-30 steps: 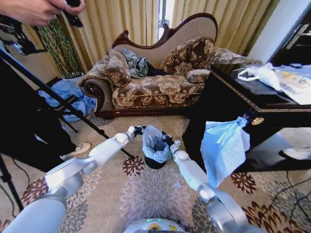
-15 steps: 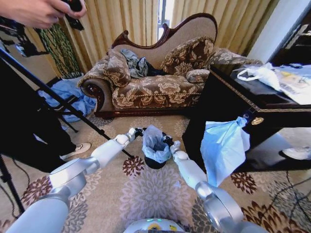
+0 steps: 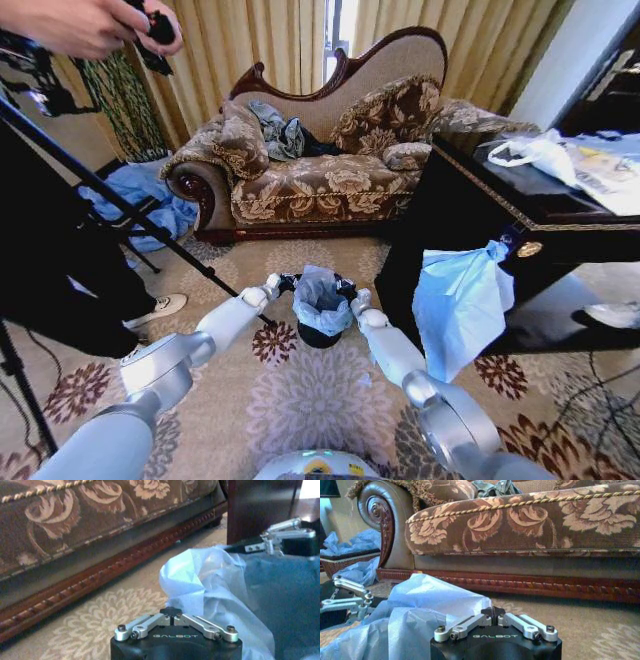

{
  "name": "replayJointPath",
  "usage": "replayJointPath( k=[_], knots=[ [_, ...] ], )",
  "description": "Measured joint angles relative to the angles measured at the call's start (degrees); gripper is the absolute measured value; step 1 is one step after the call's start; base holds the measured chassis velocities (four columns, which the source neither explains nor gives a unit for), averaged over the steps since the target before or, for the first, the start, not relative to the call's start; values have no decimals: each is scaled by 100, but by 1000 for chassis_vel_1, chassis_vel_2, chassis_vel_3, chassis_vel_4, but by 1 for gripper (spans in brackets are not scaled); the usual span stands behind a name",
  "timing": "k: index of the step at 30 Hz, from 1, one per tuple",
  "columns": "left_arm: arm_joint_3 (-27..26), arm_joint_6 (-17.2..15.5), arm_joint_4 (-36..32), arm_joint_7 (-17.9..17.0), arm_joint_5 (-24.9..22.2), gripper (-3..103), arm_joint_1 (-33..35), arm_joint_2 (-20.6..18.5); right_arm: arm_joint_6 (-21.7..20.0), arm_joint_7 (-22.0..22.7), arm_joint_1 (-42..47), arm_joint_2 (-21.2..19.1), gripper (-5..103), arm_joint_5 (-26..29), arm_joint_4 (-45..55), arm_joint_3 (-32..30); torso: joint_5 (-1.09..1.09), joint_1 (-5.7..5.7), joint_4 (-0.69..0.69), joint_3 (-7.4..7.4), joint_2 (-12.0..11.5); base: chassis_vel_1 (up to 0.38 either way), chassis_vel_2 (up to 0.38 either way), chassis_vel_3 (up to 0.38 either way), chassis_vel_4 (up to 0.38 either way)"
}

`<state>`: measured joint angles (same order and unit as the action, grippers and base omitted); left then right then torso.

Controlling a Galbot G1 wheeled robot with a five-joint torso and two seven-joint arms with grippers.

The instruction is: Place a garbage bag over the trash bin.

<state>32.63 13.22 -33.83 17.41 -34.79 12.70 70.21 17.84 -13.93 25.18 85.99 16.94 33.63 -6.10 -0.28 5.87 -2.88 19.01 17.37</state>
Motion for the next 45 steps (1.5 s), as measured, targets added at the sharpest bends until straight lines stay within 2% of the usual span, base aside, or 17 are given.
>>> replayJointPath(
  k=[3, 12, 26, 30, 32, 33, 34, 36, 37, 40, 41, 44, 45],
  knots=[
    [-30, 59, 120, 107, 17, 0, 37, 49, -1, -1, -11, -10, 0, -19, 10, 32, 0, 0, 0, 0, 0, 0, 0, 0, 0],
    [-371, 92, 406, 116, 118, 0, 31, 215, 25, 22, -58, -62, 0, -20, 114, 139, 0, 0, 0, 0, 0, 0, 0, 0, 0],
    [-487, 64, 406, 72, 132, 0, 18, 225, 23, 19, -440, -48, 0, -108, -208, 391, -1, 0, 0, 0, 0, 0, 0, 0, 0],
    [-521, 63, 422, 72, 135, 0, 45, 241, -58, 47, -406, -158, 0, -6, 66, 505, 0, 0, 0, 0, 0, 0, 0, 0, 0],
    [-589, 64, 525, 75, 152, 0, 70, 282, -206, 70, -248, -347, -3, 266, 530, 655, 0, 0, 0, 0, 0, 0, 0, 0, 0],
    [-633, 64, 577, 75, 157, 0, 86, 301, -241, 58, -158, -454, 2, 401, 734, 713, 1, 0, 0, 0, 0, 0, 0, 0, 0],
    [-633, 64, 577, 75, 157, 0, 86, 301, -241, 58, -158, -454, 2, 401, 734, 713, 1, 0, 0, 0, 0, 0, 0, 0, 0],
    [-789, 38, 652, 75, 207, 0, 183, 357, -246, -35, 48, -659, 13, 653, 1134, 722, 2, 0, -1, 0, 0, 0, 0, 0, 0],
    [-789, 38, 652, 75, 207, 0, 183, 357, -246, -35, 48, -659, 13, 653, 1134, 722, 2, 0, -1, 0, 0, 0, 0, 0, 0],
    [-923, -37, 646, 16, 253, 0, 407, 397, -258, -173, 369, -955, 29, 1023, 1714, 667, 0, 0, -1, 0, 0, 0, 0, 0, 0],
    [-923, -37, 646, 16, 253, 0, 407, 397, -258, -173, 369, -955, 29, 1023, 1714, 667, 0, 0, -1, 0, 0, 0, 0, 0, 0],
    [-1113, -156, 688, -72, 250, 0, 600, 453, -295, -192, 642, -1259, 46, 1357, 2415, 637, 2, 0, -1, 0, 0, 0, 0, 0, 0],
    [-1113, -156, 688, -72, 250, 0, 600, 453, -295, -192, 642, -1259, 46, 1357, 2415, 637, 2, 0, -1, 0, 0, 0, 0, 0, 0]
  ],
)
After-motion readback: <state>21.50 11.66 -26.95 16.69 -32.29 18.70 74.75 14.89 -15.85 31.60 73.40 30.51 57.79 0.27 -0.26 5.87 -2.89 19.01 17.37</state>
